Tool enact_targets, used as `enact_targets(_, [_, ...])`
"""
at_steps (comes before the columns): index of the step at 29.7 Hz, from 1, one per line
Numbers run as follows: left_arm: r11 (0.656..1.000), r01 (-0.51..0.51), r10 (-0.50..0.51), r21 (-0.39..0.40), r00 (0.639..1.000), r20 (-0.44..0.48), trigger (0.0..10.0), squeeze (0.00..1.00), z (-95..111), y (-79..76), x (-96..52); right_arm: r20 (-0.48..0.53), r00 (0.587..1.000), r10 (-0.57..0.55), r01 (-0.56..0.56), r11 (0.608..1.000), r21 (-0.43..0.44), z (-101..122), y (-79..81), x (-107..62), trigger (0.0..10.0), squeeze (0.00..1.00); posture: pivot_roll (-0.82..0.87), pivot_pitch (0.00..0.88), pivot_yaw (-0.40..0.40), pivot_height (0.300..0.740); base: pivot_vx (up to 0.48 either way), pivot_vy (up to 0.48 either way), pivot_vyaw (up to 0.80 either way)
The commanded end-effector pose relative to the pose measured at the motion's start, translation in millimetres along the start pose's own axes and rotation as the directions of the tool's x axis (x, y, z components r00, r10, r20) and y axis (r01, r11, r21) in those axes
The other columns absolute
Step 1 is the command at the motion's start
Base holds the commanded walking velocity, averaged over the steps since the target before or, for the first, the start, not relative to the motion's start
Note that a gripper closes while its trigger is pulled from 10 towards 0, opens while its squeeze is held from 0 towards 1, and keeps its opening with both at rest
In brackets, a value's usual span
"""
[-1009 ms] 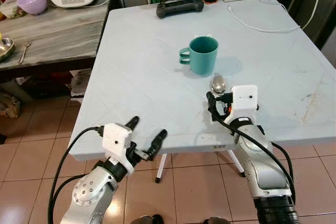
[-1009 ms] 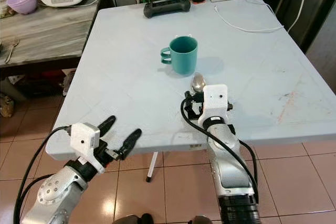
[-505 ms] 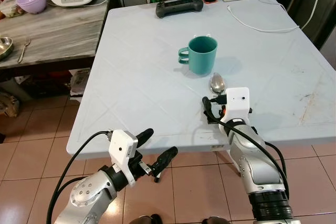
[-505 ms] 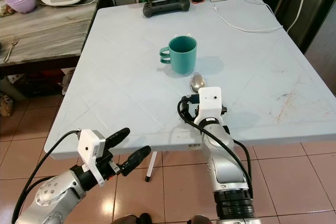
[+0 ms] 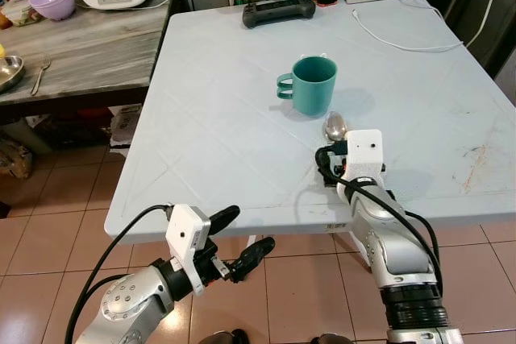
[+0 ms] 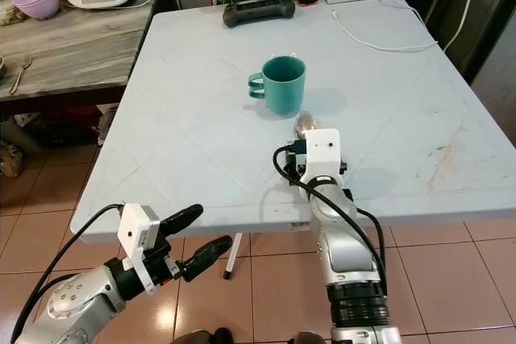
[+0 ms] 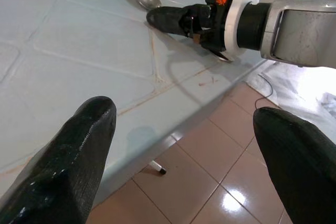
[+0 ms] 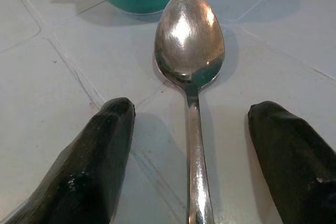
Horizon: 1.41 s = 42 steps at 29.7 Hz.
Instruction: Setting the table
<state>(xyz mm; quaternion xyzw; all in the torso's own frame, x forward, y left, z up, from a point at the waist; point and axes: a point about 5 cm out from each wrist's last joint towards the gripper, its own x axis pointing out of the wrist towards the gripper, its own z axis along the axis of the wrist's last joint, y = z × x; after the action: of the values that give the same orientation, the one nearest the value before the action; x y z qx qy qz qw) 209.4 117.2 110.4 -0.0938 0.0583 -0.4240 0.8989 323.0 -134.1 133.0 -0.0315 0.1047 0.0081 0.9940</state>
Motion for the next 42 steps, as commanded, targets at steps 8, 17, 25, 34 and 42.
enact_targets(8, [0.998, -0.038, 0.036, 0.056, 0.999, 0.034, 10.0, 0.00, 11, 8.0, 2.8, -0.177, 0.984, -0.029, 0.036, 0.999, 0.036, -34, -4.7, -6.7, 0.0, 0.00, -0.11, 0.152, 0.119, 0.740, 0.000, 0.000, 0.00])
enact_targets(17, [0.997, -0.034, 0.032, 0.068, 0.999, 0.036, 10.0, 0.00, 12, 7.8, 5.3, -0.223, 0.975, -0.010, 0.024, 0.998, 0.058, -43, -5.1, -8.5, 0.0, 0.00, -0.10, 0.151, 0.123, 0.740, 0.000, 0.000, 0.00])
enact_targets(25, [0.998, -0.026, 0.024, 0.061, 0.999, 0.033, 10.0, 0.00, 10, 3.6, 7.7, -0.259, 0.965, 0.035, -0.015, 0.997, 0.076, -50, 0.7, -12.7, 0.0, 0.00, -0.11, 0.151, 0.126, 0.740, 0.000, 0.000, 0.00])
enact_targets(34, [0.998, -0.023, 0.021, 0.054, 0.999, 0.033, 10.0, 0.00, 9, 2.9, 8.6, -0.280, 0.959, 0.040, -0.019, 0.997, 0.079, -54, -1.2, -14.4, 0.0, 0.00, -0.11, 0.154, 0.124, 0.740, 0.000, 0.000, 0.00])
enact_targets(42, [0.998, -0.023, 0.021, 0.057, 0.999, 0.033, 10.0, 0.00, 9, 2.3, 9.7, -0.281, 0.959, 0.045, -0.023, 0.997, 0.080, -55, -0.2, -13.6, 0.0, 0.00, -0.11, 0.148, 0.126, 0.740, 0.000, 0.000, 0.00])
